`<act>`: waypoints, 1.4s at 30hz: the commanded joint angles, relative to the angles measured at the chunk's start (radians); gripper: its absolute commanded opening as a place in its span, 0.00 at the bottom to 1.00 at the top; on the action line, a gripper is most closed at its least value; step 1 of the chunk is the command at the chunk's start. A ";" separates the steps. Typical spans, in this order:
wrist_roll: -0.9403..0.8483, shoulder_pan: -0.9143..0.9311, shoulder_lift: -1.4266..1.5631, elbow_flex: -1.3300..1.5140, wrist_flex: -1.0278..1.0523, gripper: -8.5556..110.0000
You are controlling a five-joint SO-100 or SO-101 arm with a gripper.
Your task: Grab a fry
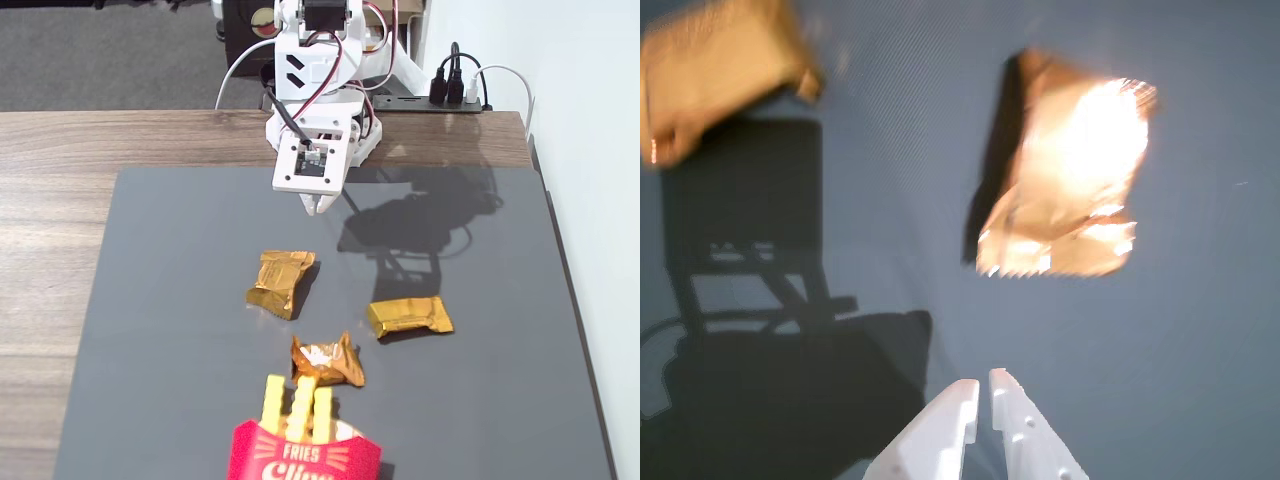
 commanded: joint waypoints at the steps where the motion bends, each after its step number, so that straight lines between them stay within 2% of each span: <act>1: 0.020 0.025 -0.135 -0.169 -0.020 0.08; 20: 0.075 0.029 -0.813 -0.893 -0.017 0.08; 31: 0.083 0.005 -1.173 -1.197 -0.044 0.27; 42: 0.092 -0.012 -1.468 -1.420 -0.095 0.27</act>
